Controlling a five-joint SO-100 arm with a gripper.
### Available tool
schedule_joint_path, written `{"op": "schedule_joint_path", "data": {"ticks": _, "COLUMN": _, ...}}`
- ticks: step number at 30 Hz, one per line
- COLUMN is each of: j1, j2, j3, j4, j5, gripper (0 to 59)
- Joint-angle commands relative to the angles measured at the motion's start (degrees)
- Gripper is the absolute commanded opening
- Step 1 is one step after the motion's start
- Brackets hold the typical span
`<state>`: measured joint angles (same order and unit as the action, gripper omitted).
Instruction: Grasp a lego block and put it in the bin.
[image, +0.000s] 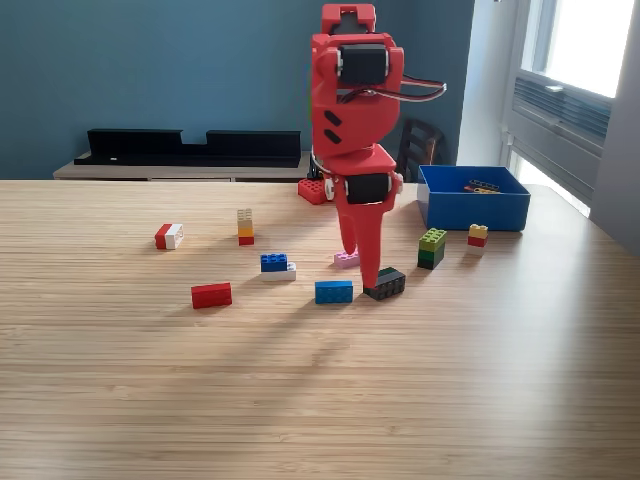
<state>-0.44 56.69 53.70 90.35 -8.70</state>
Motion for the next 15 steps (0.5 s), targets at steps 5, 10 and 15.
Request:
{"op": "schedule_joint_path", "data": {"ticks": 5, "j1": 4.39, "j2": 3.78, "j3": 1.93, "j4": -9.14, "j5": -0.18, "gripper": 29.4}}
{"op": "schedule_joint_path", "data": {"ticks": 10, "j1": 4.48, "j2": 3.69, "j3": 3.43, "j4": -12.39, "j5": 0.7, "gripper": 26.4}}
{"op": "schedule_joint_path", "data": {"ticks": 15, "j1": 4.04, "j2": 3.6, "j3": 7.47, "j4": -16.87, "j5": 1.41, "gripper": 22.0}}
